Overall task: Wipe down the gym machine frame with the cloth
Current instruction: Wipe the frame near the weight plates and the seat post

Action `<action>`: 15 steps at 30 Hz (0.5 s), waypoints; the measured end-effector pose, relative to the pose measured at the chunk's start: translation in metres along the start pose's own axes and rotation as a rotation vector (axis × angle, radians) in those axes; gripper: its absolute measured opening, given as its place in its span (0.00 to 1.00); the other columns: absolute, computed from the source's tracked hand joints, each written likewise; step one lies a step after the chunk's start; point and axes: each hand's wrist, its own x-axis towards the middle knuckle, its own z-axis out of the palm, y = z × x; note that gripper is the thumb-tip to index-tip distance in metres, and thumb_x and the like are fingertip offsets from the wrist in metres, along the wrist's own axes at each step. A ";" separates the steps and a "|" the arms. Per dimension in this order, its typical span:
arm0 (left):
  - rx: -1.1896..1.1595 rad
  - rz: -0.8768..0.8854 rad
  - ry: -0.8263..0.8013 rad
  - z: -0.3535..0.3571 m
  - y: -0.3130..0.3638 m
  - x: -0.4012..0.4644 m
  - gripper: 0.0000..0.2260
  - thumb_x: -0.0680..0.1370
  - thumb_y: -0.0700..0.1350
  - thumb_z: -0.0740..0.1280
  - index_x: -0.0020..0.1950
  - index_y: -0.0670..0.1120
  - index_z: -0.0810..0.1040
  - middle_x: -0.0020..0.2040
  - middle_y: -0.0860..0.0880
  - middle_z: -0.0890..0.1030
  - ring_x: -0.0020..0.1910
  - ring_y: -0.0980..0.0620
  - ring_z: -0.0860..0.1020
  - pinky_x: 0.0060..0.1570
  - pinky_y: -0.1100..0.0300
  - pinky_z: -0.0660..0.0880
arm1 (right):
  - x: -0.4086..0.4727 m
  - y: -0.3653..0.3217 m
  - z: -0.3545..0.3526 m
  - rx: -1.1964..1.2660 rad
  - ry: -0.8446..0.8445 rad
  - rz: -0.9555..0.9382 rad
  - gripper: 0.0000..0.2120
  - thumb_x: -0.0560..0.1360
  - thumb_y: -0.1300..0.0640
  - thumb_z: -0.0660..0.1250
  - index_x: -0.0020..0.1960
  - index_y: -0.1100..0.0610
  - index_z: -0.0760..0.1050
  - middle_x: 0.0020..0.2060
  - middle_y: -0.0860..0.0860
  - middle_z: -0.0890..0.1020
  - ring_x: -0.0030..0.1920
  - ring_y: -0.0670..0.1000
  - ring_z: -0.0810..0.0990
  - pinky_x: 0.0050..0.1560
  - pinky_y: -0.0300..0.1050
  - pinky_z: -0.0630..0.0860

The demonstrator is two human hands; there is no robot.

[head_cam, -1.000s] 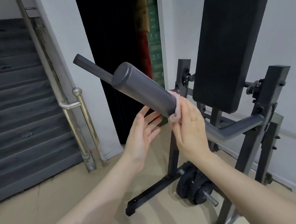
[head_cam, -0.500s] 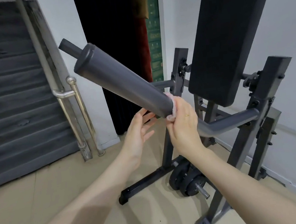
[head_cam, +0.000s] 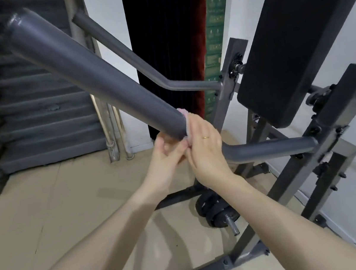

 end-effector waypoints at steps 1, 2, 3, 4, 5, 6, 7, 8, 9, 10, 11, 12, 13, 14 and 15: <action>-0.048 0.004 0.013 0.004 -0.002 0.000 0.18 0.78 0.44 0.66 0.66 0.51 0.66 0.61 0.44 0.79 0.59 0.49 0.78 0.51 0.60 0.77 | 0.002 -0.005 0.000 0.015 -0.015 -0.052 0.29 0.78 0.61 0.57 0.77 0.51 0.53 0.73 0.49 0.63 0.71 0.51 0.63 0.70 0.52 0.59; -0.079 0.007 0.034 0.006 -0.003 0.001 0.18 0.78 0.44 0.66 0.66 0.51 0.66 0.60 0.44 0.79 0.58 0.50 0.79 0.49 0.62 0.77 | 0.002 -0.002 -0.002 0.009 -0.049 -0.113 0.30 0.78 0.61 0.56 0.78 0.53 0.50 0.75 0.48 0.59 0.73 0.49 0.59 0.71 0.53 0.57; -0.087 0.012 0.058 0.008 -0.005 0.002 0.17 0.78 0.43 0.66 0.66 0.50 0.67 0.59 0.45 0.80 0.57 0.50 0.79 0.50 0.61 0.78 | -0.003 0.009 -0.006 0.004 -0.101 -0.174 0.29 0.79 0.61 0.55 0.78 0.55 0.49 0.76 0.48 0.56 0.75 0.48 0.56 0.72 0.53 0.56; -0.077 0.014 0.084 0.008 -0.007 0.003 0.17 0.78 0.43 0.66 0.66 0.50 0.67 0.58 0.46 0.80 0.57 0.50 0.79 0.51 0.60 0.78 | -0.010 0.027 -0.011 0.008 -0.141 -0.209 0.29 0.80 0.62 0.54 0.78 0.56 0.49 0.76 0.49 0.56 0.75 0.48 0.55 0.72 0.53 0.57; -0.061 0.009 0.109 0.009 -0.010 0.003 0.16 0.78 0.43 0.65 0.65 0.50 0.68 0.56 0.47 0.81 0.57 0.50 0.79 0.52 0.59 0.78 | -0.021 0.047 -0.018 0.016 -0.166 -0.184 0.29 0.80 0.63 0.55 0.78 0.54 0.50 0.76 0.48 0.58 0.74 0.47 0.57 0.72 0.52 0.58; -0.046 0.002 0.130 0.009 -0.011 0.003 0.15 0.79 0.44 0.65 0.64 0.51 0.68 0.55 0.48 0.81 0.57 0.51 0.79 0.51 0.61 0.78 | -0.032 0.066 -0.025 0.029 -0.172 -0.109 0.29 0.79 0.64 0.56 0.76 0.51 0.53 0.73 0.47 0.62 0.72 0.47 0.61 0.70 0.53 0.61; -0.038 -0.005 0.145 0.010 -0.012 0.004 0.15 0.79 0.44 0.65 0.64 0.52 0.68 0.53 0.50 0.82 0.56 0.53 0.80 0.49 0.63 0.78 | -0.042 0.083 -0.031 0.015 -0.161 -0.026 0.28 0.77 0.65 0.57 0.74 0.48 0.56 0.68 0.47 0.68 0.67 0.48 0.65 0.67 0.54 0.65; -0.031 -0.012 0.153 0.011 -0.013 0.004 0.14 0.79 0.43 0.64 0.64 0.52 0.68 0.52 0.52 0.82 0.55 0.54 0.80 0.48 0.64 0.78 | -0.048 0.094 -0.034 -0.038 -0.142 0.027 0.26 0.76 0.65 0.57 0.72 0.49 0.60 0.62 0.48 0.71 0.61 0.50 0.67 0.62 0.56 0.68; -0.022 -0.015 0.153 0.011 -0.012 0.005 0.15 0.79 0.43 0.64 0.64 0.52 0.68 0.51 0.53 0.83 0.55 0.54 0.81 0.48 0.64 0.78 | -0.049 0.097 -0.033 -0.070 -0.131 0.061 0.24 0.76 0.65 0.57 0.70 0.51 0.62 0.57 0.49 0.73 0.57 0.51 0.68 0.58 0.57 0.69; -0.013 -0.015 0.148 0.010 -0.011 0.005 0.15 0.79 0.43 0.64 0.65 0.52 0.68 0.52 0.53 0.83 0.55 0.53 0.81 0.50 0.63 0.78 | -0.045 0.093 -0.030 -0.046 -0.140 0.081 0.23 0.76 0.65 0.57 0.69 0.53 0.63 0.56 0.51 0.73 0.58 0.52 0.68 0.58 0.57 0.69; -0.005 -0.012 0.141 0.010 -0.010 0.005 0.16 0.79 0.43 0.64 0.65 0.52 0.67 0.53 0.52 0.83 0.55 0.52 0.81 0.52 0.61 0.78 | -0.038 0.082 -0.025 0.012 -0.160 0.063 0.24 0.77 0.65 0.56 0.72 0.55 0.61 0.60 0.52 0.73 0.63 0.54 0.68 0.64 0.55 0.66; 0.002 -0.004 0.135 0.009 -0.009 0.005 0.16 0.79 0.43 0.64 0.65 0.53 0.67 0.54 0.51 0.83 0.55 0.51 0.80 0.54 0.58 0.77 | -0.029 0.067 -0.020 0.072 -0.170 -0.006 0.27 0.77 0.64 0.56 0.75 0.56 0.57 0.67 0.52 0.70 0.69 0.53 0.65 0.70 0.52 0.60; 0.004 0.009 0.127 0.008 -0.007 0.004 0.16 0.79 0.43 0.64 0.66 0.52 0.67 0.55 0.49 0.82 0.56 0.50 0.80 0.56 0.55 0.77 | -0.022 0.051 -0.015 0.117 -0.173 -0.091 0.30 0.77 0.65 0.55 0.77 0.57 0.52 0.73 0.52 0.63 0.74 0.52 0.59 0.74 0.50 0.53; -0.001 0.019 0.114 0.007 -0.005 0.003 0.16 0.80 0.42 0.63 0.66 0.52 0.67 0.55 0.48 0.82 0.55 0.49 0.80 0.56 0.54 0.77 | -0.018 0.039 -0.011 0.145 -0.169 -0.165 0.32 0.76 0.66 0.55 0.78 0.60 0.48 0.76 0.53 0.57 0.76 0.51 0.53 0.75 0.51 0.48; -0.004 0.025 0.100 0.007 -0.004 0.002 0.16 0.80 0.41 0.63 0.66 0.51 0.67 0.54 0.47 0.83 0.55 0.49 0.80 0.56 0.55 0.77 | -0.017 0.033 -0.009 0.167 -0.166 -0.208 0.32 0.76 0.67 0.55 0.78 0.62 0.47 0.77 0.54 0.53 0.77 0.52 0.51 0.76 0.55 0.48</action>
